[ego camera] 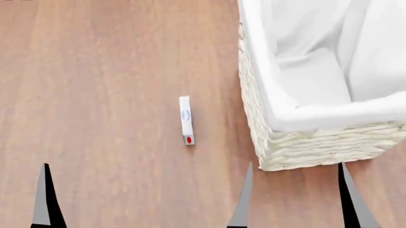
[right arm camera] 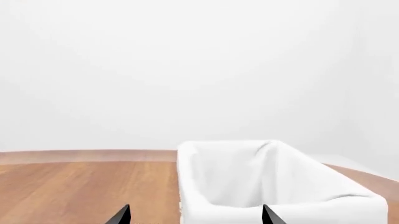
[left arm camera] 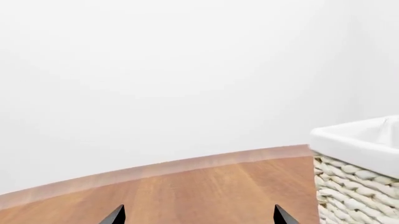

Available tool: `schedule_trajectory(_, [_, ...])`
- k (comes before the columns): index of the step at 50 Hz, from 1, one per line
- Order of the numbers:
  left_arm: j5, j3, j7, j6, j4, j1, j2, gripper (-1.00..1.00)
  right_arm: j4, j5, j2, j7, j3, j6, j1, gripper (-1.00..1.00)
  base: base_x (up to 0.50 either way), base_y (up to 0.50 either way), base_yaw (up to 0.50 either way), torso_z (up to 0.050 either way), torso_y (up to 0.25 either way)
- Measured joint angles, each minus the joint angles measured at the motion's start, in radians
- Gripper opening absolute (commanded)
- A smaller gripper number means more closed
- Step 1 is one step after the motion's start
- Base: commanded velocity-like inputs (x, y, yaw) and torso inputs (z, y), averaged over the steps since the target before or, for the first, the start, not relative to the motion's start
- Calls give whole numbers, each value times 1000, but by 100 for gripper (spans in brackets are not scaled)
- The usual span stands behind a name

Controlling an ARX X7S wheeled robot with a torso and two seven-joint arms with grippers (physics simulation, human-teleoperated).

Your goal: Pick up the alphabet soup and the cream cheese box, and put them in the basket.

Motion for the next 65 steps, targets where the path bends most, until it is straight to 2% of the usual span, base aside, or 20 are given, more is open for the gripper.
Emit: schedule_trajectory(65, [-5,32,-21,4,-43,-31,-12,100,35,31,23,29,-5,3,25,100,0,0,-234,0,0])
